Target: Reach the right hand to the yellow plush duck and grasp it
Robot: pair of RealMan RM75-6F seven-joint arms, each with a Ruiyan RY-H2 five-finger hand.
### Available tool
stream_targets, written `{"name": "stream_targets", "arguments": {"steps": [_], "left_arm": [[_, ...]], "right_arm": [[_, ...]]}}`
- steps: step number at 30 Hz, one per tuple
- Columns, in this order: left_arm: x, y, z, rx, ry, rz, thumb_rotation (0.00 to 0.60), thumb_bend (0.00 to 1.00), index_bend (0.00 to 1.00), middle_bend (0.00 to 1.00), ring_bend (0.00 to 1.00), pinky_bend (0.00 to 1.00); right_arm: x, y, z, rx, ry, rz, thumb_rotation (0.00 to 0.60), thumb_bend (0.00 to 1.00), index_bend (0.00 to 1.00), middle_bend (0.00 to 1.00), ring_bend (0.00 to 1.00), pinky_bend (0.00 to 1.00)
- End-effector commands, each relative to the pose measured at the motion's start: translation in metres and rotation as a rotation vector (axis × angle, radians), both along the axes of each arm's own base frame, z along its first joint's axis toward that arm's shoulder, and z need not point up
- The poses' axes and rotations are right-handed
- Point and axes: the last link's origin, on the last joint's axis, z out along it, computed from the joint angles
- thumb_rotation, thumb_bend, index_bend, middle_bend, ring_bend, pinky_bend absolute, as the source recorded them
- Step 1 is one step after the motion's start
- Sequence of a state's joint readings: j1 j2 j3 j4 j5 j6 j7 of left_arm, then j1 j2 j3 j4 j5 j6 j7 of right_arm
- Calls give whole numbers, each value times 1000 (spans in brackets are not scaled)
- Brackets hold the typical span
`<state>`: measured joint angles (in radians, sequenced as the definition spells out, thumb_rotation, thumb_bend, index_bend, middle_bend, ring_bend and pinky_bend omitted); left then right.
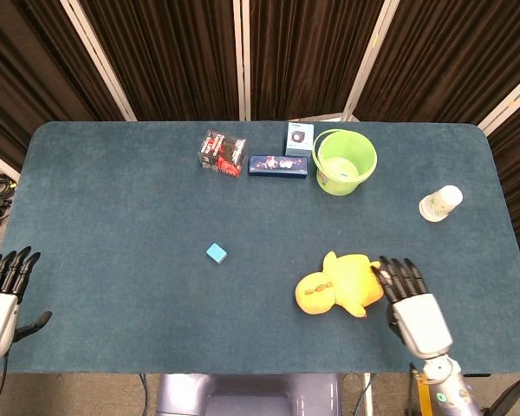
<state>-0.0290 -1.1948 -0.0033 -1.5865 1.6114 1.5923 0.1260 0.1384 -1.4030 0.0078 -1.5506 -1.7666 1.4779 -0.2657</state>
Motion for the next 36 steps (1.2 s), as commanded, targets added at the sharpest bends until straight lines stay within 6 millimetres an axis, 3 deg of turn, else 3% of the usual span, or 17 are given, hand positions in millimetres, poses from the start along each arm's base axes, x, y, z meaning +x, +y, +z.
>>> {"name": "stream_targets", "arguments": {"steps": [1, 4, 14, 28, 36], "left_arm": [[0, 0, 1, 2, -4, 0, 600, 148, 0, 0, 0, 0], [0, 0, 1, 0, -7, 1, 600, 149, 0, 0, 0, 0], [-1, 2, -3, -13, 5, 8, 600, 150, 0, 0, 0, 0], [-1, 2, -7, -21, 16, 11, 600, 150, 0, 0, 0, 0], [0, 3, -8, -23, 20, 11, 600, 150, 0, 0, 0, 0]], "right_arm": [[13, -6, -21, 27, 10, 32, 600, 1000, 0, 0, 0, 0], [25, -14, -43, 35, 10, 54, 600, 1000, 0, 0, 0, 0], [33, -29, -79, 52, 27, 59, 600, 1000, 0, 0, 0, 0], [30, -28, -107, 67, 59, 64, 600, 1000, 0, 0, 0, 0], [27, -37, -120, 62, 91, 59, 600, 1000, 0, 0, 0, 0]]}}
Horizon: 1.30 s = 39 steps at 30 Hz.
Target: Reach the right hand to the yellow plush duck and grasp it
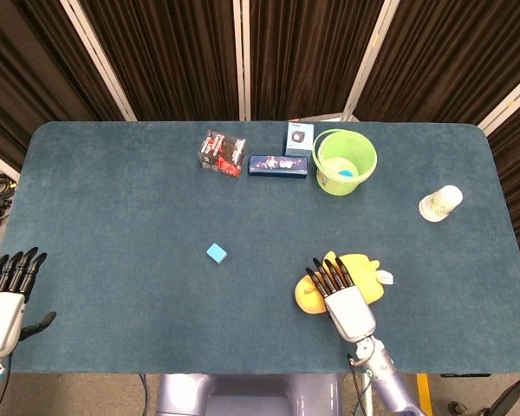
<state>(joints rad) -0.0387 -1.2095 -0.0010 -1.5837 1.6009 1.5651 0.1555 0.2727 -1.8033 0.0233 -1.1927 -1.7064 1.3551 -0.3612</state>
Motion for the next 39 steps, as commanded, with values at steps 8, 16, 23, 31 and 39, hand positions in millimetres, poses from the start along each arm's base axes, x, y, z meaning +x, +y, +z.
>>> {"name": "stream_targets", "arguments": {"steps": [8, 16, 23, 31, 39], "left_arm": [[0, 1, -1, -6, 4, 5, 600, 149, 0, 0, 0, 0], [0, 1, -1, -6, 6, 4, 600, 150, 0, 0, 0, 0], [1, 1, -1, -8, 6, 5, 600, 149, 0, 0, 0, 0], [0, 2, -3, -15, 11, 9, 600, 150, 0, 0, 0, 0], [0, 1, -3, -15, 13, 8, 600, 150, 0, 0, 0, 0]], "right_arm": [[-18, -18, -6, -1, 16, -70, 600, 1000, 0, 0, 0, 0], [-25, -29, 15, -52, -39, -113, 600, 1000, 0, 0, 0, 0], [-27, -30, 25, -51, -31, -127, 600, 1000, 0, 0, 0, 0], [-26, -18, 13, 9, -4, -105, 600, 1000, 0, 0, 0, 0], [-2, 12, 9, 67, -61, 27, 600, 1000, 0, 0, 0, 0]]}}
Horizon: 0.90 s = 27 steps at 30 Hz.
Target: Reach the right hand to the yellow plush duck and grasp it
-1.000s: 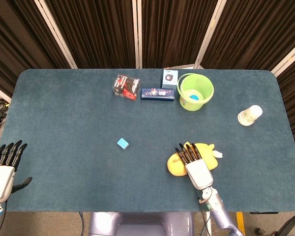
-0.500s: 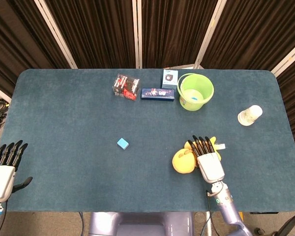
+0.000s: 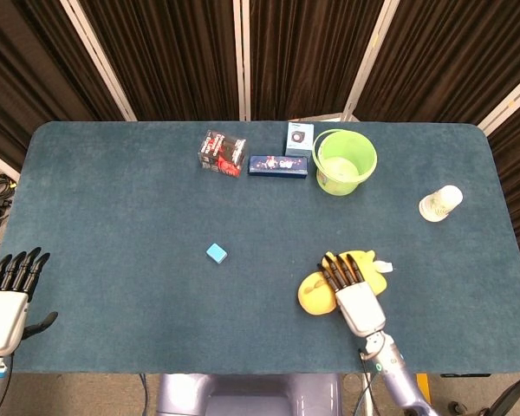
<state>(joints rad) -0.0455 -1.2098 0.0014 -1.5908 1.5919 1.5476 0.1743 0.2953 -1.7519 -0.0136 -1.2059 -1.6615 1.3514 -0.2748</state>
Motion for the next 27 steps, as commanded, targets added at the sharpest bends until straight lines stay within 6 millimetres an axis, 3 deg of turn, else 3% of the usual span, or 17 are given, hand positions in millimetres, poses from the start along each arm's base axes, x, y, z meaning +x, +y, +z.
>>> {"name": "stream_targets", "arguments": {"steps": [1, 9, 27], "left_arm": [[0, 0, 0, 0, 0, -1, 600, 150, 0, 0, 0, 0], [0, 0, 0, 0, 0, -1, 600, 150, 0, 0, 0, 0], [-1, 1, -2, -7, 7, 7, 600, 150, 0, 0, 0, 0]], "right_arm": [[17, 18, -1, 18, -37, 80, 600, 1000, 0, 0, 0, 0], [31, 22, -3, 21, -26, 123, 600, 1000, 0, 0, 0, 0], [-13, -20, 4, -26, 65, -93, 600, 1000, 0, 0, 0, 0]]}}
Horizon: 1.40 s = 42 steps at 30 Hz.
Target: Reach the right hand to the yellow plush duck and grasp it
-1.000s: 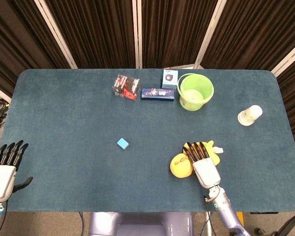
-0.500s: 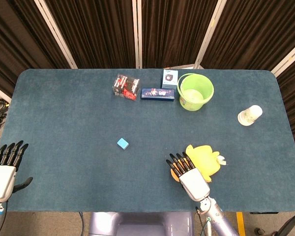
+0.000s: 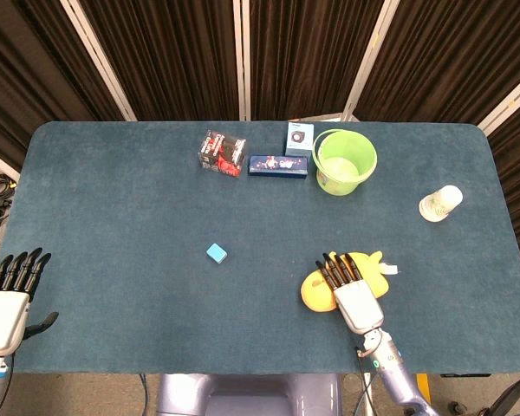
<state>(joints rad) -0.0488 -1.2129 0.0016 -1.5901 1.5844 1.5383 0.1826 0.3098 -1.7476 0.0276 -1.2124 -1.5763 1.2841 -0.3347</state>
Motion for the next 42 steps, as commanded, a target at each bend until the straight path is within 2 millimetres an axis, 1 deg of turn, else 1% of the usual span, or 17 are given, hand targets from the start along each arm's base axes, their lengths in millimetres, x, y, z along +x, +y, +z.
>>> {"name": "stream_targets", "arguments": {"steps": [1, 7, 13, 17, 21, 28, 30, 32, 36, 37, 39, 41, 42], "left_arm": [[0, 0, 0, -2, 1, 1, 600, 150, 0, 0, 0, 0], [0, 0, 0, -1, 0, -1, 600, 150, 0, 0, 0, 0], [1, -1, 0, -4, 2, -3, 600, 149, 0, 0, 0, 0], [1, -1, 0, -4, 2, -1, 600, 150, 0, 0, 0, 0], [1, 0, 0, -3, 0, 1, 600, 150, 0, 0, 0, 0], [1, -1, 1, -2, -4, -5, 600, 151, 0, 0, 0, 0], [1, -1, 1, 0, -6, -6, 600, 151, 0, 0, 0, 0], [2, -1, 1, 1, -8, -8, 600, 151, 0, 0, 0, 0], [2, -1, 2, 2, -10, -10, 600, 153, 0, 0, 0, 0], [2, -1, 2, 3, -11, -12, 600, 154, 0, 0, 0, 0], [3, -1, 3, 12, -17, -21, 600, 157, 0, 0, 0, 0], [3, -1, 3, 18, -22, -27, 600, 161, 0, 0, 0, 0], [3, -1, 4, 20, -24, -29, 600, 163, 0, 0, 0, 0]], "right_arm": [[-5, -6, 5, -22, 7, -21, 600, 1000, 0, 0, 0, 0], [-10, -14, 16, -53, 8, -52, 600, 1000, 0, 0, 0, 0], [-12, -9, 12, -36, 24, -56, 600, 1000, 0, 0, 0, 0], [-9, -3, 7, -16, 17, -50, 600, 1000, 0, 0, 0, 0], [-2, 6, 3, 4, 1, -20, 600, 1000, 0, 0, 0, 0], [15, 28, 2, 28, -56, 47, 600, 1000, 0, 0, 0, 0], [22, 32, 6, 22, -73, 72, 600, 1000, 0, 0, 0, 0], [33, 36, 18, -6, -109, 117, 600, 999, 0, 0, 0, 0], [39, 41, 34, -31, -121, 143, 600, 964, 0, 0, 0, 0], [40, 41, 36, -35, -123, 146, 600, 945, 0, 0, 0, 0], [38, 43, 48, -56, -125, 145, 600, 901, 0, 0, 0, 0], [34, 46, 58, -67, -126, 140, 600, 822, 0, 0, 0, 0], [31, 47, 62, -75, -125, 135, 600, 767, 0, 0, 0, 0]]}}
